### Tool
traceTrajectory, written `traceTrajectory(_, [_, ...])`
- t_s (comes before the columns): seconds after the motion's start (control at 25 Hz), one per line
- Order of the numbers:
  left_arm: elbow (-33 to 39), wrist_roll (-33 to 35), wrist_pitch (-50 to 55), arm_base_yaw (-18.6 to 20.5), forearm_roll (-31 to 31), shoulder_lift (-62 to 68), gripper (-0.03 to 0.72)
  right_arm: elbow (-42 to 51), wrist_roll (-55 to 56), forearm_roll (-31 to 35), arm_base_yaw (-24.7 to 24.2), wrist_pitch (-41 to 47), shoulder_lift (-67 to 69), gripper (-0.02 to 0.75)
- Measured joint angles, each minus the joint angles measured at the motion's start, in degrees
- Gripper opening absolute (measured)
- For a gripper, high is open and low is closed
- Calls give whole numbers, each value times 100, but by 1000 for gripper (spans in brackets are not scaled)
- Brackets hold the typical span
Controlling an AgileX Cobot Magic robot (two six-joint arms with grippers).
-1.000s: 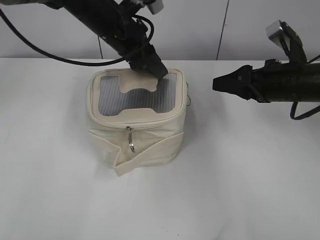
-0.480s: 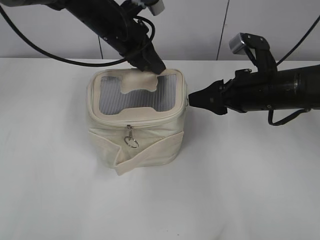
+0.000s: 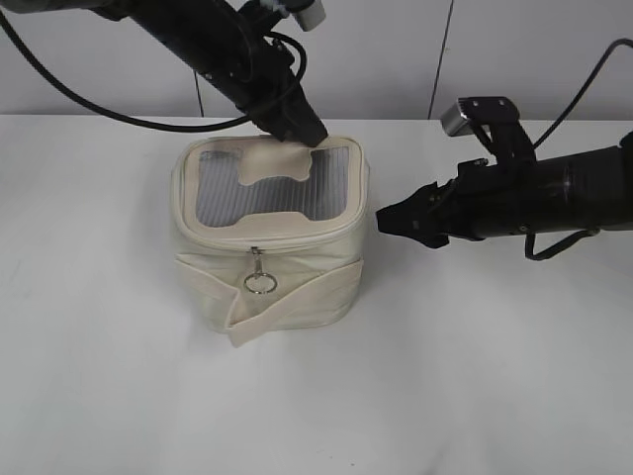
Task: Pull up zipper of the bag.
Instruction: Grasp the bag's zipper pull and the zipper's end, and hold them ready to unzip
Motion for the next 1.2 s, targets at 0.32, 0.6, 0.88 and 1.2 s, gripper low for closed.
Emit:
traceTrajectory(0.32, [0, 0, 0, 0, 0, 0, 16, -515, -37, 9, 0, -7, 490, 420])
traceTrajectory(0.6, [0, 0, -7, 0, 1, 0, 15, -558, -37, 24, 0, 145, 490, 420])
traceTrajectory(0.88, [0, 0, -14, 0, 1, 0, 15, -578, -38, 24, 0, 164, 490, 419])
traceTrajectory(1.2, [0, 0, -26, 0, 6, 0, 15, -977, -43, 19, 7, 164, 675, 418])
